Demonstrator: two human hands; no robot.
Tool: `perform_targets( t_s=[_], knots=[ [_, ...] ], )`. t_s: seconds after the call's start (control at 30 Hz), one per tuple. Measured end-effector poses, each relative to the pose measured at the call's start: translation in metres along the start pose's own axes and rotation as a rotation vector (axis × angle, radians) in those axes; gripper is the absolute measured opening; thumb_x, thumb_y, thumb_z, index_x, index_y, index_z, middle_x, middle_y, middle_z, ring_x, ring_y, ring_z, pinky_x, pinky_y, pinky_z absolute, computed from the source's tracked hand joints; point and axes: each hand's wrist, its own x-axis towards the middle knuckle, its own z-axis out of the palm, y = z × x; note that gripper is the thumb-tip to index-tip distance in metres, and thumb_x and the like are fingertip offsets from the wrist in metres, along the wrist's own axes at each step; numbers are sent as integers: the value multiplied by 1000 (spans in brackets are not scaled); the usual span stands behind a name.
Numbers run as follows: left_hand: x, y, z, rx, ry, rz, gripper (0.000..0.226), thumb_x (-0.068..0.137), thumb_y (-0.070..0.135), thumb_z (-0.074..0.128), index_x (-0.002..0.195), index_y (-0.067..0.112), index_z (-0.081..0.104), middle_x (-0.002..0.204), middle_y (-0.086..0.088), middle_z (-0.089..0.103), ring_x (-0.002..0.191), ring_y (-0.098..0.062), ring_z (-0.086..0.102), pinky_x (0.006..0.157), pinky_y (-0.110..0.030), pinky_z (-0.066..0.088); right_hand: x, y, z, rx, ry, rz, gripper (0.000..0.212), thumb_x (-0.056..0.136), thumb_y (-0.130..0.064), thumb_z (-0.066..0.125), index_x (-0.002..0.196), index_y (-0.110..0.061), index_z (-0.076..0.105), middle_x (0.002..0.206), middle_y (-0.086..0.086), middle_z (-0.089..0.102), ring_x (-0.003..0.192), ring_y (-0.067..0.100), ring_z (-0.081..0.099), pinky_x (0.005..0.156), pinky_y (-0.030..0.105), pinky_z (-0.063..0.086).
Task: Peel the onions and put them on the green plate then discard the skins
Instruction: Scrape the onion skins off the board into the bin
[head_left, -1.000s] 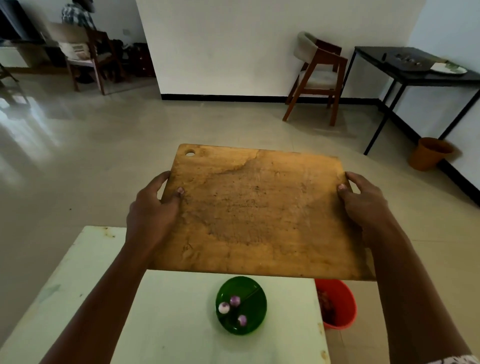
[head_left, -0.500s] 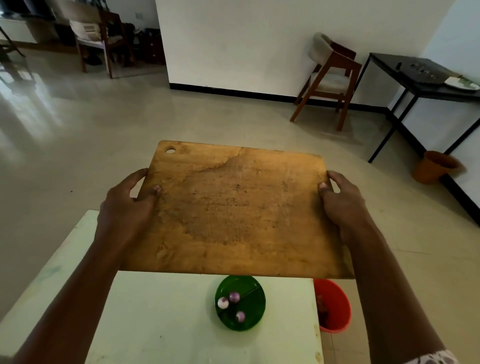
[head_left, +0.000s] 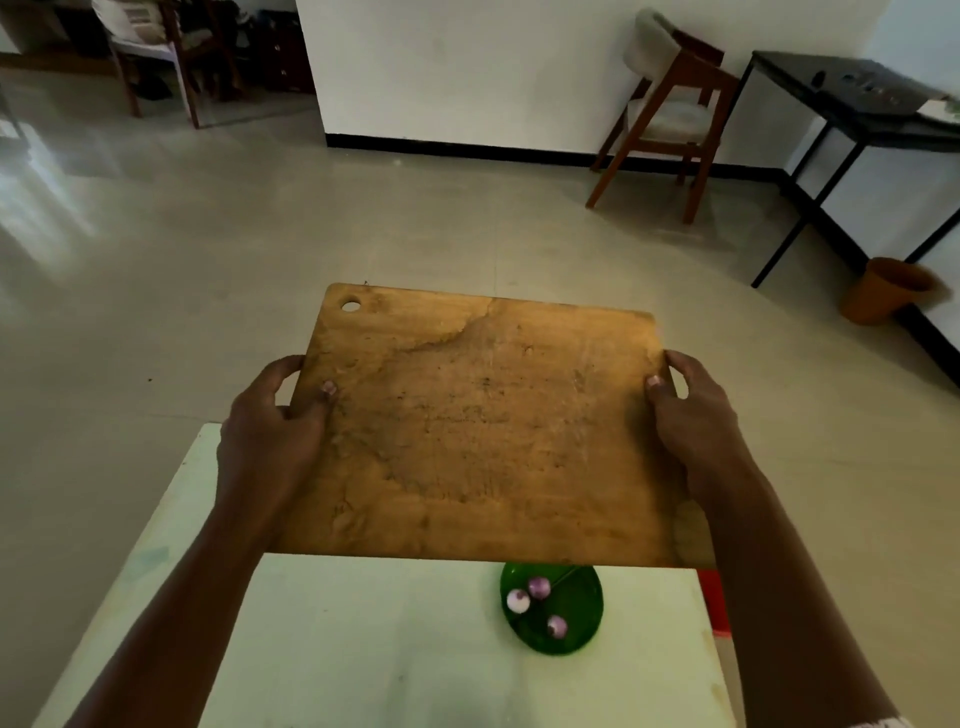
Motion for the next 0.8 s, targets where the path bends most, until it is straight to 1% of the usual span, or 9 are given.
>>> perform_targets(
  t_s=[0.03,0.07,0.13,0.27,0.4,0.47,0.57,0.73,0.8],
  knots=[
    [3,-2,2,-10,6,9,46,93,40,55,134,22,49,128,-11,58,107,-36,59,94,-58,45,-2,0,2,9,10,1,42,102,-31,44,143,-25,39,145,7,42,117,28,48,89,39,41],
    [18,-16,-2,-3,-5,9,46,92,41,55,134,22,49,127,-11,59,106,-35,60,93,-59,45,-1,1,23,17,20,31,41,102,-32,44,141,-22,40,141,9,46,107,24,49,83,37,40],
    [30,-35,-2,-3,0,18,47,92,42,55,133,20,50,125,-11,60,105,-36,60,93,-59,46,-4,7,44,31,39,64,41,102,-33,44,139,-16,41,136,10,50,101,21,48,81,36,40],
    [58,-87,11,9,-44,-24,47,91,39,56,133,19,52,122,-15,62,104,-38,61,92,-57,47,-6,32,102,14,50,156,37,102,-31,44,134,-14,43,129,12,56,112,32,55,91,42,44],
    [80,-145,41,53,-82,-114,46,92,36,54,135,19,50,123,-18,61,108,-41,59,94,-55,43,-1,70,159,27,42,250,34,101,-32,44,132,-18,44,130,12,58,115,34,55,100,52,44],
    [89,-176,61,74,-82,-173,45,93,34,55,135,19,50,122,-19,61,108,-41,58,93,-54,43,5,92,187,21,22,278,34,102,-31,43,133,-19,43,131,11,57,117,34,55,99,49,43],
    [100,-222,89,92,-99,-238,43,94,30,55,135,18,50,122,-21,60,108,-42,56,94,-54,42,12,129,224,24,-6,309,35,102,-28,44,135,-19,42,131,11,57,118,32,54,94,42,44],
    [110,-291,130,112,-130,-298,41,95,28,56,135,20,50,121,-20,60,108,-41,56,95,-54,42,22,195,275,25,-50,365,40,100,-23,49,139,-20,40,129,11,57,114,31,55,90,38,45],
    [111,-318,144,132,-136,-318,41,95,27,55,135,20,49,123,-19,60,109,-39,55,95,-52,41,25,217,295,5,-61,384,41,99,-22,50,139,-20,40,128,8,57,114,29,54,83,31,40]
  ],
)
